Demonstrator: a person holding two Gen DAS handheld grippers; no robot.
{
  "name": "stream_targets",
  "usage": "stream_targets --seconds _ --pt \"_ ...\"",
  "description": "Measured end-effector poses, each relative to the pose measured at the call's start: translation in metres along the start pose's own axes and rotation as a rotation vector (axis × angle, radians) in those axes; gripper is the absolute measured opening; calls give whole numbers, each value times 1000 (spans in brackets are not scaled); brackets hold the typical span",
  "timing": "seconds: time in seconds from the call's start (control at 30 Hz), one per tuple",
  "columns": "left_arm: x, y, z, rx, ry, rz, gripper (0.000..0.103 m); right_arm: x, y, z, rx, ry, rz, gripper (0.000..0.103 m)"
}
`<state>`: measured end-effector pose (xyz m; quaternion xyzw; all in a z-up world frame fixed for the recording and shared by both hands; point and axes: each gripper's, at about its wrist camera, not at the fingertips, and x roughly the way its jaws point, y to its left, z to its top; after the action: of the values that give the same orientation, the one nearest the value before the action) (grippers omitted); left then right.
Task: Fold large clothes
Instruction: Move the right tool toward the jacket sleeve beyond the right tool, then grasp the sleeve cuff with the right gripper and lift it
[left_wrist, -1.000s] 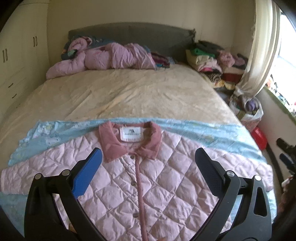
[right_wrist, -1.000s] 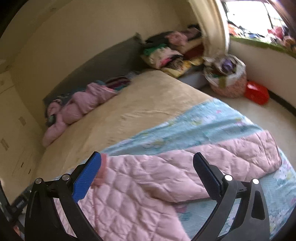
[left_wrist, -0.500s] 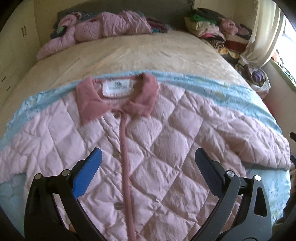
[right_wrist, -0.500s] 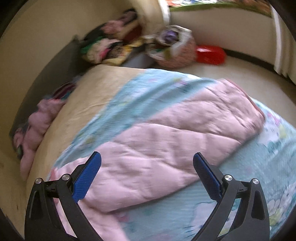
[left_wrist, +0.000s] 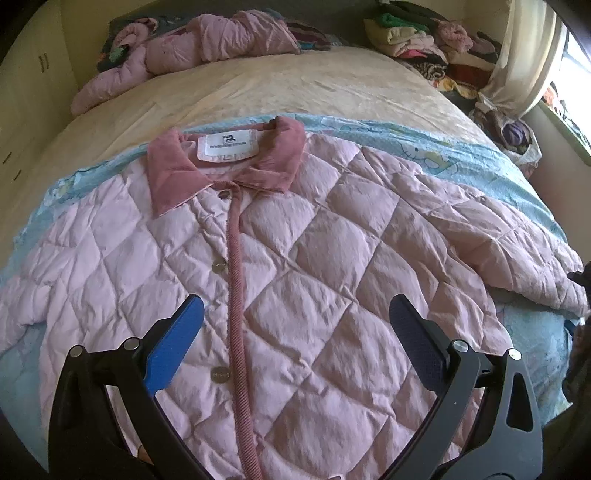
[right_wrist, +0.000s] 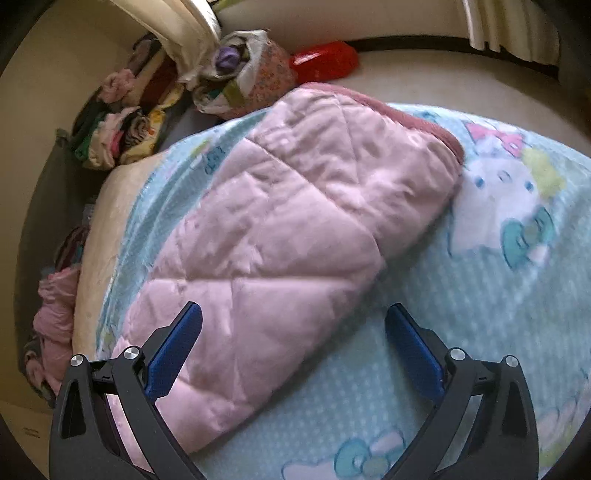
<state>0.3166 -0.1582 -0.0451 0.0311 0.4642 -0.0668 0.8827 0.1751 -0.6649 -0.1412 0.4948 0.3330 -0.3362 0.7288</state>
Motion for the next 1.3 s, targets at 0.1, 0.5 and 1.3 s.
stream_targets --seconds 0.1,0.5,1.3 --pt "-1 12 -3 -18 4 3 94 5 2 11 -14 -6 28 98" --pt "-9 80 4 -92 -41 29 94 -24 35 33 -166 -110 145 17" --pt "-26 184 20 -295 -88 -162 94 -161 267 -115 -611 -118 633 13"
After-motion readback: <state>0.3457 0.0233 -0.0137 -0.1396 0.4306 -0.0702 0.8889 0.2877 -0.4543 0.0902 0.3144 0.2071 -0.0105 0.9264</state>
